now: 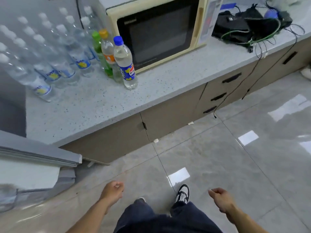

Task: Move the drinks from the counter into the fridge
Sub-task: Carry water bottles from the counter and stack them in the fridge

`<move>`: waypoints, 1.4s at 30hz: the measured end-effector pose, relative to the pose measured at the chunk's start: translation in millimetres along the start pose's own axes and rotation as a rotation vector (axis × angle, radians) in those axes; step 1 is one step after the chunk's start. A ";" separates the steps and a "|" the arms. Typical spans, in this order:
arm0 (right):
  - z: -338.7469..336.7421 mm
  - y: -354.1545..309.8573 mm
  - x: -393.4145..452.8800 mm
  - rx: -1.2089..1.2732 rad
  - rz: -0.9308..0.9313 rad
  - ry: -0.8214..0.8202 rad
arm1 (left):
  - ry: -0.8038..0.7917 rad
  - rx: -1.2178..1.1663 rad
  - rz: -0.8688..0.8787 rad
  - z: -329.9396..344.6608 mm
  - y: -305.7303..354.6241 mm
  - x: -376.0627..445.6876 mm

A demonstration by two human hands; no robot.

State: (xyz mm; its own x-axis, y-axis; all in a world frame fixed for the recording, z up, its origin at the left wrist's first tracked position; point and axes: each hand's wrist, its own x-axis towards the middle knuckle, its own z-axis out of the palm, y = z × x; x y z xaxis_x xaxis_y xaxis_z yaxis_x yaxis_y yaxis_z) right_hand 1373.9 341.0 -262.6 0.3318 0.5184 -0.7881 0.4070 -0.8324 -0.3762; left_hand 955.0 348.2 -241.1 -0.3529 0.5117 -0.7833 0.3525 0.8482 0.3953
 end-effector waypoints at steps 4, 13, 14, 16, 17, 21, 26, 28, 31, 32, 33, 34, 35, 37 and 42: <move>-34.3 -54.2 39.8 -0.063 -0.085 -0.020 | 0.095 -0.159 -0.097 12.6 -11.4 -19.5; -17.2 -161.4 68.0 -0.215 -0.221 -0.142 | 0.202 -0.394 -0.231 28.5 -13.4 -26.0; -11.3 -173.9 67.2 -0.220 -0.237 -0.159 | 0.215 -0.401 -0.222 26.1 -7.1 -23.5; 0.5 -201.0 63.4 -0.197 -0.288 -0.187 | 0.224 -0.394 -0.161 18.3 10.3 -14.9; 6.0 -215.3 61.2 -0.188 -0.326 -0.202 | 0.222 -0.396 -0.123 12.5 22.0 -8.5; 28.2 -283.2 41.9 -0.177 -0.516 -0.274 | 0.227 -0.430 0.022 -20.1 81.4 16.6; 64.6 -379.8 3.9 -0.168 -0.725 -0.351 | 0.214 -0.535 0.234 -78.7 148.0 34.7; 81.0 -412.9 -12.4 -0.154 -0.781 -0.399 | 0.250 -0.565 0.294 -104.4 167.6 40.3; 108.3 -458.0 -36.8 -0.167 -0.888 -0.449 | 0.356 -0.624 0.342 -141.7 191.3 46.2; 117.9 -473.4 -43.7 -0.176 -0.926 -0.462 | 0.401 -0.659 0.351 -153.8 198.2 48.6; 127.8 -489.6 -50.0 -0.181 -0.959 -0.479 | 0.450 -0.704 0.355 -166.2 205.1 51.1; 137.6 -507.1 -56.5 -0.187 -0.990 -0.495 | 0.508 -0.752 0.356 -178.9 212.4 53.4; 147.3 -525.4 -63.4 -0.196 -1.024 -0.506 | 0.574 -0.795 0.354 -192.4 219.6 55.6; 167.1 -563.0 -79.1 -0.215 -1.101 -0.511 | 0.706 -0.869 0.336 -221.5 234.2 58.2; 212.3 -654.4 -124.7 -0.162 -1.297 -0.452 | 0.947 -0.982 0.278 -298.0 267.9 66.4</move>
State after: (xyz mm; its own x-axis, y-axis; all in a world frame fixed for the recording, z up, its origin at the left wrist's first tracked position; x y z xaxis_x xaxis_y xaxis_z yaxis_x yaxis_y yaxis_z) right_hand 885.5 779.5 -21.6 -0.6462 0.7629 -0.0212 0.3134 0.2400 -0.9188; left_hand 767.7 650.2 -44.2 -0.9575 0.2393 -0.1612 -0.0997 0.2501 0.9631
